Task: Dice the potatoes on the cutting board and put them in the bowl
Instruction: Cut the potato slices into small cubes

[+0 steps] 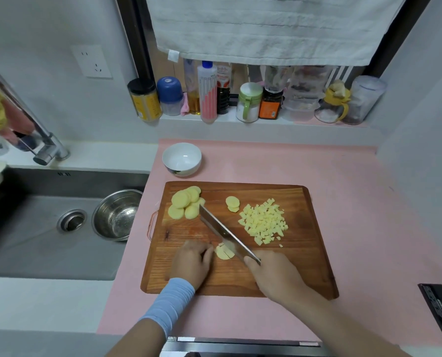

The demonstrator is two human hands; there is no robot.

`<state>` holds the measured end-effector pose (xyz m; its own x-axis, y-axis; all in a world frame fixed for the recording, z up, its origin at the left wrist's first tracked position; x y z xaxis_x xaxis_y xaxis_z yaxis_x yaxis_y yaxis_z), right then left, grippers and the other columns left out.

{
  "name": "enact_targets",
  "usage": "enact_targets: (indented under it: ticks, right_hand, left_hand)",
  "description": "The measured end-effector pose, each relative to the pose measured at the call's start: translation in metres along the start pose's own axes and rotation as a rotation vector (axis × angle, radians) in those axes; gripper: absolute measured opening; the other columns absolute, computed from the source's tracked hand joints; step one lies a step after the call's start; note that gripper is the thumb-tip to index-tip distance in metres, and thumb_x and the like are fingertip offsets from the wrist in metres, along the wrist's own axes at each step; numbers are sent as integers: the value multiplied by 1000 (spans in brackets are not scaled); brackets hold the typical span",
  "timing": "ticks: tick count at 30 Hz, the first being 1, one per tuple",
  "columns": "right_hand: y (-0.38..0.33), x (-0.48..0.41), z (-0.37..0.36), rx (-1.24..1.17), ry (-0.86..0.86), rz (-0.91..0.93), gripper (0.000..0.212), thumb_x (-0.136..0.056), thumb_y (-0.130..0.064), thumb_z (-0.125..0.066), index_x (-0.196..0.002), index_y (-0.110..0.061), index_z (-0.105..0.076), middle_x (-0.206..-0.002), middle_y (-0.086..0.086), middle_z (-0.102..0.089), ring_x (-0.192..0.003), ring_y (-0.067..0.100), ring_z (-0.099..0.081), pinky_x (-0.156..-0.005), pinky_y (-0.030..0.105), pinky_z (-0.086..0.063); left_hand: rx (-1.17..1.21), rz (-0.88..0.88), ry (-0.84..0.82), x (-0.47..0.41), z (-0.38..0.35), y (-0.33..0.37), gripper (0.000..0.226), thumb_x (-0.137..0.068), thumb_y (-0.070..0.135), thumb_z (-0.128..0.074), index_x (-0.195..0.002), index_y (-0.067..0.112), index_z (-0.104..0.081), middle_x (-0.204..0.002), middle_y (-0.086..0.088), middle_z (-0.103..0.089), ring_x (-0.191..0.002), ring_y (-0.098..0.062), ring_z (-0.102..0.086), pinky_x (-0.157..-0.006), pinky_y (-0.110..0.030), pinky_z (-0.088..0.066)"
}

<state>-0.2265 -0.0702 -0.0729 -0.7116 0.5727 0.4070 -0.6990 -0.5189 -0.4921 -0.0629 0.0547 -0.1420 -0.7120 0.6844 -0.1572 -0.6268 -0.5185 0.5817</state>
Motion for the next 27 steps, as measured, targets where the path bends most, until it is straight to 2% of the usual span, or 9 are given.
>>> enact_targets:
  ticks: [3,5,7,10,14,17,20,23,27]
  right_hand:
    - [-5,9,-15,49,-59,54,40,-105,-43,-45,-70,-27,-54,-64,-9,-58,-57,9,-52,-53,28,-39]
    - [-7,13,-27,57,-114,61,38,-104,-45,-45,-75,-23,-58,-66,-7,-60,-60,13,-55,-53,31,-38]
    - [-8,12,-35,64,-140,37,39,-103,-46,-46,-74,-23,-58,-70,-6,-63,-65,16,-59,-56,33,-41]
    - [4,6,-33,-37,-159,-43,38,-103,-43,-46,-72,-26,-58,-71,-5,-64,-62,16,-60,-55,30,-42]
    - [39,-4,-2,-37,-70,-135,35,-102,-43,-47,-75,-26,-61,-74,-4,-68,-64,14,-63,-55,28,-45]
    - [62,-12,21,37,20,-169,37,-102,-45,-46,-72,-26,-58,-78,-5,-68,-73,15,-65,-62,32,-50]
    - [70,-18,35,79,53,-166,37,-102,-47,-46,-83,-23,-65,-83,-6,-69,-83,19,-65,-75,34,-54]
    - [69,-20,51,81,123,-124,35,-103,-49,-45,-91,-27,-70,-84,-8,-70,-86,20,-65,-76,34,-53]
    - [78,-23,76,-23,231,-125,33,-103,-47,-46,-76,-34,-60,-78,-8,-67,-83,22,-63,-73,34,-51]
  left_hand:
    - [171,334,151,9,30,-44,15,-96,19,-60,-84,16,-69,-89,1,-68,-87,-23,-61,-78,-27,-39]
    - [236,436,224,18,46,-68,17,-97,16,-55,-89,17,-70,-93,6,-65,-94,-21,-60,-84,-25,-37]
    - [249,429,240,22,54,-77,16,-96,7,-55,-93,16,-69,-97,6,-64,-100,-22,-60,-89,-25,-38]
    - [223,352,150,16,46,-71,19,-94,5,-57,-97,17,-70,-101,4,-68,-101,-19,-61,-92,-25,-39]
    - [155,218,-6,-3,20,-45,18,-92,7,-59,-102,16,-71,-106,0,-70,-103,-21,-61,-94,-25,-41]
    - [137,142,-112,-18,0,-20,22,-91,6,-60,-106,17,-70,-107,2,-67,-104,-21,-59,-95,-26,-41]
    - [133,100,-211,-34,-17,4,26,-90,9,-60,-112,18,-69,-108,3,-64,-105,-17,-57,-100,-29,-42]
    - [64,79,-337,-47,-37,26,31,-90,15,-63,-121,17,-64,-113,0,-60,-111,-18,-53,-101,-28,-40]
    - [42,124,-385,-61,-58,48,47,-85,19,-72,-129,20,-57,-119,2,-55,-113,-19,-52,-103,-35,-45]
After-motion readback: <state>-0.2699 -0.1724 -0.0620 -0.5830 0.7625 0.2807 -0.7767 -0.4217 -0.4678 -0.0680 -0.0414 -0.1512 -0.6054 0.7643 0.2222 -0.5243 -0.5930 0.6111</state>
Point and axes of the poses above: each hand's wrist, its own x-axis away from the middle knuckle, its own z-axis out of the back of the hand, y = z × x, the point moved 8 cm from there along -x, towards the middle knuckle
